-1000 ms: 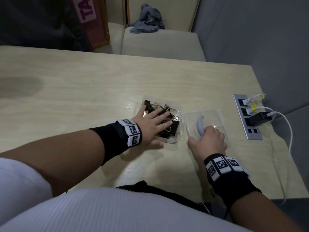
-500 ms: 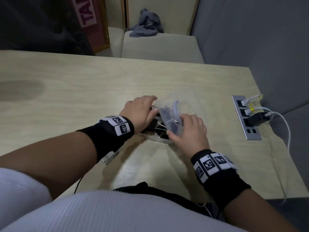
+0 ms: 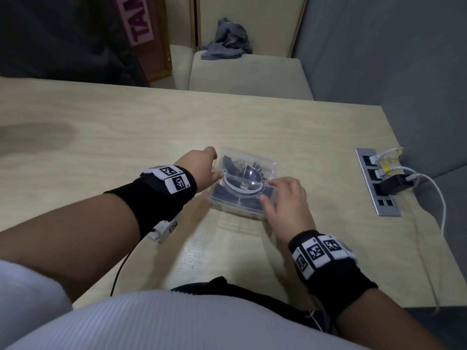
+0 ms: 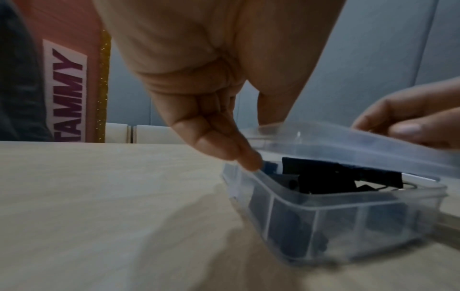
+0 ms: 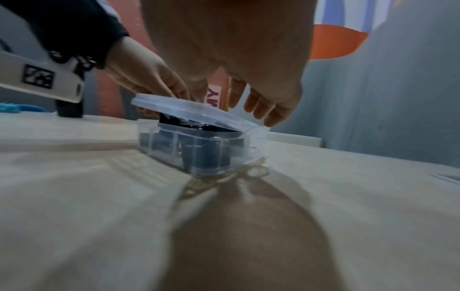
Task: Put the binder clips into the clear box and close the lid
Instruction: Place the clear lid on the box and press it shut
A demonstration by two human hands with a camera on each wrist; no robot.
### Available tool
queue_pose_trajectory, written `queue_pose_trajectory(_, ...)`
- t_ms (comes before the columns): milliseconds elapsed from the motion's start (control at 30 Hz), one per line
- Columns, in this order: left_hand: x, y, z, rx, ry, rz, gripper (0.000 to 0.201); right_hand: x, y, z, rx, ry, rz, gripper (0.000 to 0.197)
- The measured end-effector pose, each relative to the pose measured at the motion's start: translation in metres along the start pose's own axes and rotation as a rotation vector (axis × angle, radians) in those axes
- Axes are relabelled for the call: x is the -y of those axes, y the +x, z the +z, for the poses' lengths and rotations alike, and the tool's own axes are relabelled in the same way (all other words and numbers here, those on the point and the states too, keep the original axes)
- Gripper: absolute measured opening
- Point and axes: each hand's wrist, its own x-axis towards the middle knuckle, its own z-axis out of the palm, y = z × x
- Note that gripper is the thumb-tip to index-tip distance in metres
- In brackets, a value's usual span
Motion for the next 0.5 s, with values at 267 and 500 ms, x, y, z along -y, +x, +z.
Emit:
queue_pose_trajectory(267,-0.010,0.003,0.001,0.035,0.071,-0.060,0.032,-0.021,0.012,-0.001,0.033,0.118,0.319,0.027)
queue_pose_trajectory(500,-0.009,0.002,0.003,-0.048,0.019,-0.047,0.031,-0.016,0.013,-0.001,0.038,0.163,0.340,0.041)
